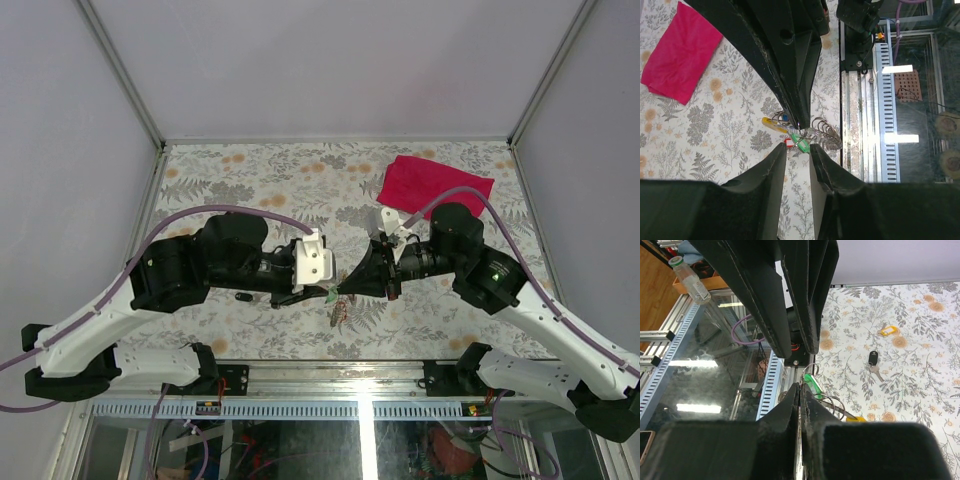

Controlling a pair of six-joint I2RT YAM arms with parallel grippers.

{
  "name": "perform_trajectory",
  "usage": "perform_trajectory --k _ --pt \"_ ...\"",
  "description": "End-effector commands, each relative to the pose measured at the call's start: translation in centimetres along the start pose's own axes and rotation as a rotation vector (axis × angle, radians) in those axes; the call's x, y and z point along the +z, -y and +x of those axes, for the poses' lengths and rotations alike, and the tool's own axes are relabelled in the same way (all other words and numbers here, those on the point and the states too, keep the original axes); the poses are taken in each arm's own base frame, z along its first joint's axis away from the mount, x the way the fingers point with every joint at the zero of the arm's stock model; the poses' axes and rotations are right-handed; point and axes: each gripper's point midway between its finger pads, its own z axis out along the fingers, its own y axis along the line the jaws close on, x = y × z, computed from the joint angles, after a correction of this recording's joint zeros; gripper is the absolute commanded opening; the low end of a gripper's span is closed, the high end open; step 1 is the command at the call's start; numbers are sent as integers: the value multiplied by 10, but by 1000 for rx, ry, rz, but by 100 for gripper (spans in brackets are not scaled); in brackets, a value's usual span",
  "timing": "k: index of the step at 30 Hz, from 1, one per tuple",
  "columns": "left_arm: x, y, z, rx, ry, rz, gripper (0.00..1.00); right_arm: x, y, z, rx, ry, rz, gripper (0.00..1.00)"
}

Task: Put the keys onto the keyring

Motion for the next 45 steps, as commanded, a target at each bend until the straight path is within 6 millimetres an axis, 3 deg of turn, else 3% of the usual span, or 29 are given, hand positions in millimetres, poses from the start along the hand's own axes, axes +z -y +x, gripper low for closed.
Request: perform_trajectory --k 1,19,23,31,45 --pt "4 2 -16 7 73 18 28 -9 -13 -31 -77 70 -19 0" --pt "15 3 -7 13 49 36 30 -11 -24 -41 -89 90 -68 0" --pt "17 3 -4 13 39 40 24 -12 -24 -42 -93 96 -61 0" --pt "15 3 -3 10 39 30 1 -15 -24 -43 -100 103 -45 0" --pt "11 -4 -12 -16 111 -31 0 -19 -20 -68 -106 273 27 0"
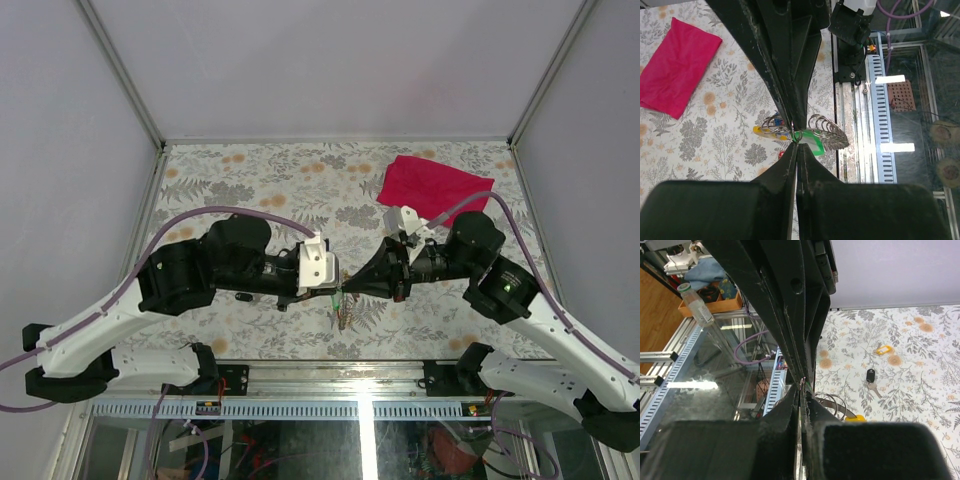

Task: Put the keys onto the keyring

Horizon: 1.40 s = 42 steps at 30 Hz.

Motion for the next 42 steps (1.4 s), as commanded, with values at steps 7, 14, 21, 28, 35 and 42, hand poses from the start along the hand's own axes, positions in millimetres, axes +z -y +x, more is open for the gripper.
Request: perform_trajectory --k 7,14,21,28,35,42 --pt "-6 -10 -21 -35 151 -99 0 -9 -3 -63 -89 285 60 0" --pt "-5 -11 -25 -69 204 -116 0 -13 7 -71 -69 386 123 0" --pt "-4 -13 -32 -112 275 -132 0 -19 10 -77 -71 507 145 0" --pt "-6 -21 -42 -167 378 -185 0 -25 13 -84 -76 598 163 0" --pt "-6 -22 -48 -186 441 -190 0 -28 11 -89 -63 648 148 0" --pt "5 -21 -49 -232 468 -168 0 -35 18 -91 -48 713 193 0"
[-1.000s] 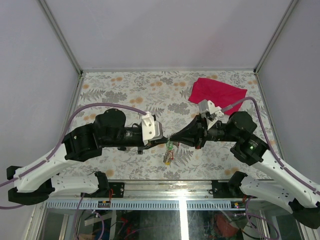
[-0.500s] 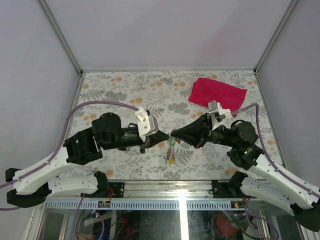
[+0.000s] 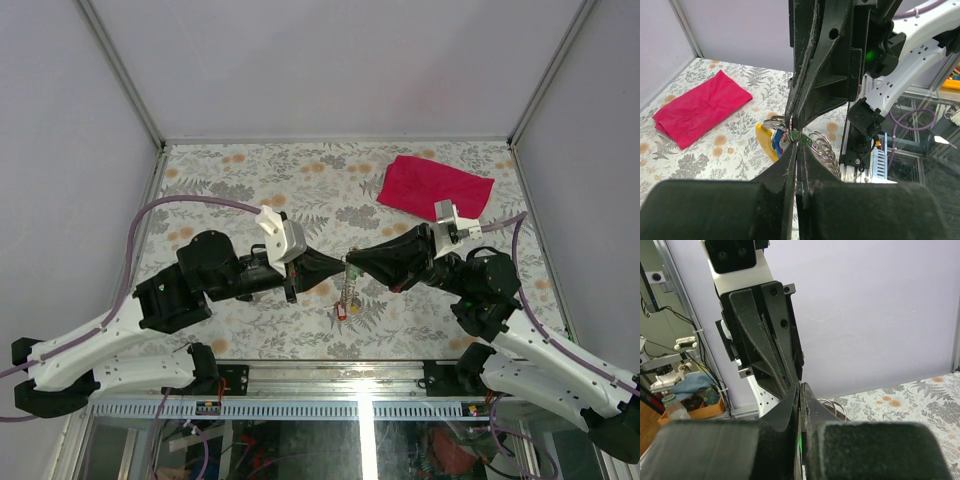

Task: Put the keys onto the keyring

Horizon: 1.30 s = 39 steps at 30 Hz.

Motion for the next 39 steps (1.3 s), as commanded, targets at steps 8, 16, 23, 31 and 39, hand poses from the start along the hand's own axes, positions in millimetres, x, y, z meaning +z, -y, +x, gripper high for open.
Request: perform_trajectory --k 8,16,23,31,39 --pt "7 -3 -19 -72 123 -30 9 0 -3 -43 -61 192 17 0" --pt "-10 0 -42 -78 219 -30 25 1 -17 -43 -125 136 -48 0" --pt "-15 7 -49 -89 266 7 28 1 -30 -44 -159 108 -115 0" --pt "-1 7 -30 -117 210 15 29 0 -34 -46 -162 112 -131 0" --pt "6 9 -21 -124 187 29 21 -2 -36 -47 -165 113 -133 0"
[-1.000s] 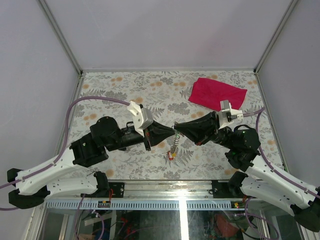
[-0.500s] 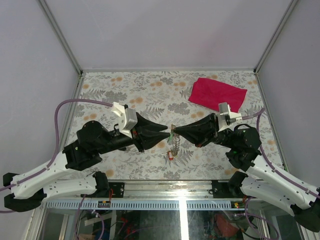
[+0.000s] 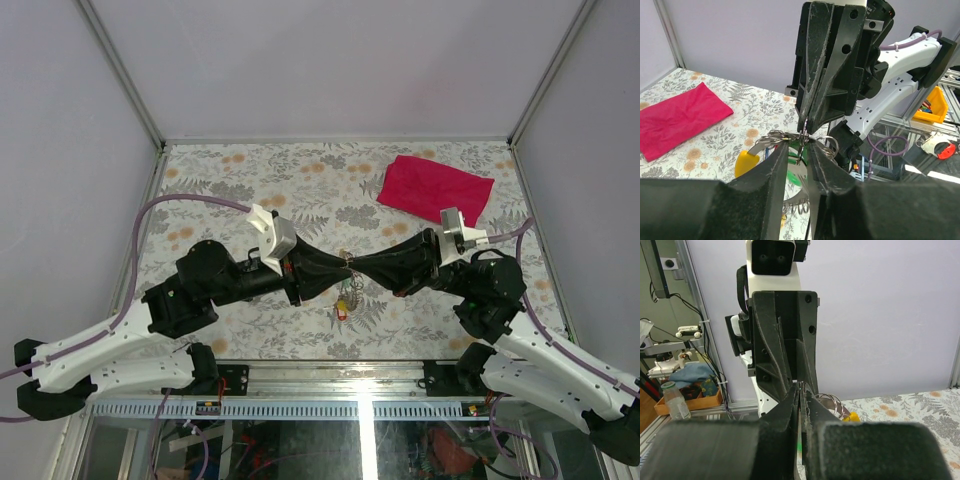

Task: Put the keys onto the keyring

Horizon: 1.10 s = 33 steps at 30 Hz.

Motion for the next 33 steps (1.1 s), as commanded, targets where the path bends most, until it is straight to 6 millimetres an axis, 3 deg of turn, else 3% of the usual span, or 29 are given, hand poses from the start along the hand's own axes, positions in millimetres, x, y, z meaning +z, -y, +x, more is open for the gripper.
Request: perform_trajectory --k 1,4,15,20,24,29,33 --pt "4 9 -14 0 56 43 18 4 -19 -44 -94 102 -61 0" --pt "4 10 -15 0 60 50 13 4 -19 -42 -92 96 -65 0" --pt "3 16 -26 10 87 80 15 3 -17 -32 -89 61 -64 0" --pt "4 16 -24 10 80 82 1 3 -17 -31 -91 56 -65 0" --pt "4 14 -20 18 48 73 0 1 -16 -33 -105 52 -52 0" --pt "0 12 -4 60 -89 68 0 -3 -17 -37 -168 -14 -26 19" --pt "-7 9 13 110 -241 74 0 -9 -18 -35 -212 -109 -7 27"
